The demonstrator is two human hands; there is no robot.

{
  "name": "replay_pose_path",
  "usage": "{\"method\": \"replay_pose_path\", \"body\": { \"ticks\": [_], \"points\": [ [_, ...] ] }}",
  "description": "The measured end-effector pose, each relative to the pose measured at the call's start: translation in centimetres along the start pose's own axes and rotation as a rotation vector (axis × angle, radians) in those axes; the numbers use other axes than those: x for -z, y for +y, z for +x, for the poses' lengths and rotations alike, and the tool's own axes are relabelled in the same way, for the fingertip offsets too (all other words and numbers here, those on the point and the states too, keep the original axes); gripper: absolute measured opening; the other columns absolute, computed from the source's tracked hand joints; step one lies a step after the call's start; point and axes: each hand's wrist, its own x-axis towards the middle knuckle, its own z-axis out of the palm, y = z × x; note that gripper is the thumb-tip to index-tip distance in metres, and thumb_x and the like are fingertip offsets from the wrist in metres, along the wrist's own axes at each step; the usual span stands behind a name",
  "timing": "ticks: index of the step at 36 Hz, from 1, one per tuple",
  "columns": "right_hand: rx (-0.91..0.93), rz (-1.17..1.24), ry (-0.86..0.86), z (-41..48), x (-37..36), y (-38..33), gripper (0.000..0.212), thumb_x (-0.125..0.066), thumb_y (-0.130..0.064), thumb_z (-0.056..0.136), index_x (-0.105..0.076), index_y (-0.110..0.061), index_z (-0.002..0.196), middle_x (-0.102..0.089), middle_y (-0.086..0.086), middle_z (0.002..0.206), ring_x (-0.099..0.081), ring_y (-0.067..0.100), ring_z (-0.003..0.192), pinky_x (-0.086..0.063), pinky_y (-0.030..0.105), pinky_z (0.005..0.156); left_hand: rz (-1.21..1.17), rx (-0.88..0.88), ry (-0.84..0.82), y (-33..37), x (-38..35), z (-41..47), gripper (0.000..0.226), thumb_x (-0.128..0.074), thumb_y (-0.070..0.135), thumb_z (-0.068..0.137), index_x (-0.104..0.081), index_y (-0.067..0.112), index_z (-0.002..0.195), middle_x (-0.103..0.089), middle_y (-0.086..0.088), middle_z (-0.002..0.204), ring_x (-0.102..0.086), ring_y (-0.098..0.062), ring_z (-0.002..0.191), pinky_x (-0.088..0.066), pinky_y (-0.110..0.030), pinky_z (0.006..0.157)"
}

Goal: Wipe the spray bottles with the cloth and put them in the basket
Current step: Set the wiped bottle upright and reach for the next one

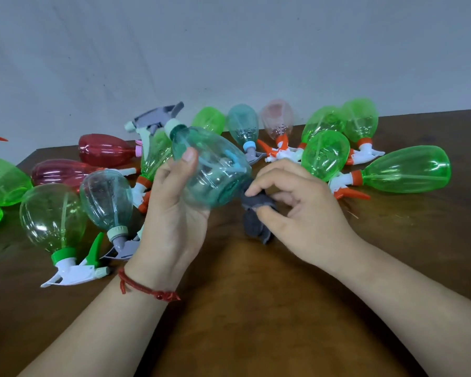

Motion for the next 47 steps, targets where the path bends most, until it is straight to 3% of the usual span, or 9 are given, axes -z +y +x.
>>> {"method": "replay_pose_path", "body": {
  "ticks": [4,8,12,16,23,33,37,42,47],
  "points": [
    [-0.091,0.189,0.120,0.6,1.2,-0.2,0.042,-0.069,0.019,0.086,-0.068,-0.012,0.113,-0.066,0.002,0.118,-0.069,0.013,0.110,-0.058,0.034,0.094,0.043,-0.014,0.113,0.1,0.5,0.1,0.079,-0.073,0.023,0.098,-0.029,-0.005,0.157,-0.040,-0.038,0.159,-0.047,-0.055,0.145,-0.036,-0.075,0.118],
    [-0.168,0.365,-0.001,0.6,1.6,-1.1,0.057,-0.066,0.022,0.088,-0.067,-0.017,0.130,-0.073,-0.001,0.125,-0.071,0.016,0.113,-0.057,0.029,0.095,0.139,-0.054,0.069,-0.4,0.3,-0.4,0.052,-0.074,0.018,0.094,-0.047,0.013,0.139,-0.053,-0.033,0.151,-0.054,-0.053,0.139,-0.039,-0.074,0.117],
    [-0.164,0.327,-0.071,0.5,1.3,-1.6,0.066,-0.065,0.023,0.088,-0.067,-0.023,0.136,-0.073,-0.009,0.132,-0.067,0.009,0.124,-0.051,0.022,0.103,0.241,-0.115,0.047,-0.3,0.2,-0.7,0.062,-0.077,0.026,0.091,-0.049,0.010,0.144,-0.058,-0.028,0.148,-0.057,-0.049,0.138,-0.042,-0.072,0.116],
    [-0.164,0.294,-0.073,0.5,1.4,-1.8,0.069,-0.065,0.022,0.089,-0.065,-0.025,0.138,-0.069,-0.014,0.137,-0.061,0.005,0.133,-0.046,0.022,0.112,0.359,-0.178,0.092,0.0,0.3,-0.8,0.072,-0.081,0.030,0.087,-0.049,-0.001,0.144,-0.064,-0.016,0.143,-0.065,-0.032,0.132,-0.055,-0.047,0.109],
    [-0.193,0.178,-0.130,1.1,0.2,-3.6,0.074,-0.065,0.016,0.091,-0.062,-0.034,0.145,-0.066,-0.015,0.141,-0.060,0.005,0.133,-0.048,0.032,0.116,0.572,-0.218,0.076,3.4,1.8,-1.8,0.064,-0.088,0.042,0.087,-0.060,0.027,0.143,-0.065,0.003,0.147,-0.061,-0.024,0.140,-0.049,-0.052,0.116],
    [-0.135,0.081,-0.392,3.4,-9.0,-9.9,0.079,-0.069,0.002,0.089,-0.054,-0.047,0.149,-0.046,-0.030,0.143,-0.060,0.014,0.117,-0.058,0.046,0.096,0.724,-0.326,0.318,12.0,8.6,-8.3,0.060,-0.095,0.034,0.081,-0.070,0.033,0.136,-0.076,0.006,0.121,-0.072,-0.013,0.119,-0.061,-0.041,0.101],
    [-0.119,0.100,-0.466,3.6,-14.3,-12.2,0.078,-0.068,0.001,0.088,-0.054,-0.044,0.150,-0.045,-0.027,0.150,-0.061,0.007,0.111,-0.058,0.035,0.094,0.831,-0.350,0.436,14.8,11.5,-12.2,0.052,-0.088,0.029,0.084,-0.070,0.036,0.132,-0.074,0.028,0.114,-0.070,0.006,0.111,-0.058,-0.016,0.089],
    [-0.087,0.049,-0.624,3.8,-21.0,-15.7,0.080,-0.067,-0.006,0.091,-0.043,-0.040,0.158,-0.046,-0.029,0.145,-0.065,0.003,0.101,-0.050,0.015,0.078,0.937,-0.355,0.592,18.2,17.1,-15.9,0.064,-0.092,0.048,0.079,-0.065,0.045,0.137,-0.071,0.015,0.129,-0.070,-0.003,0.117,-0.058,-0.035,0.101],
    [-0.178,0.032,-0.754,5.0,-26.9,-18.8,0.082,-0.068,-0.015,0.093,-0.034,-0.044,0.162,-0.067,-0.013,0.112,-0.069,0.006,0.078,-0.053,0.014,0.067,1.007,-0.371,0.702,20.5,21.7,-17.4,0.065,-0.084,0.048,0.079,-0.059,0.038,0.139,-0.065,0.024,0.125,-0.067,0.008,0.112,-0.057,-0.022,0.096]
  ]
}}
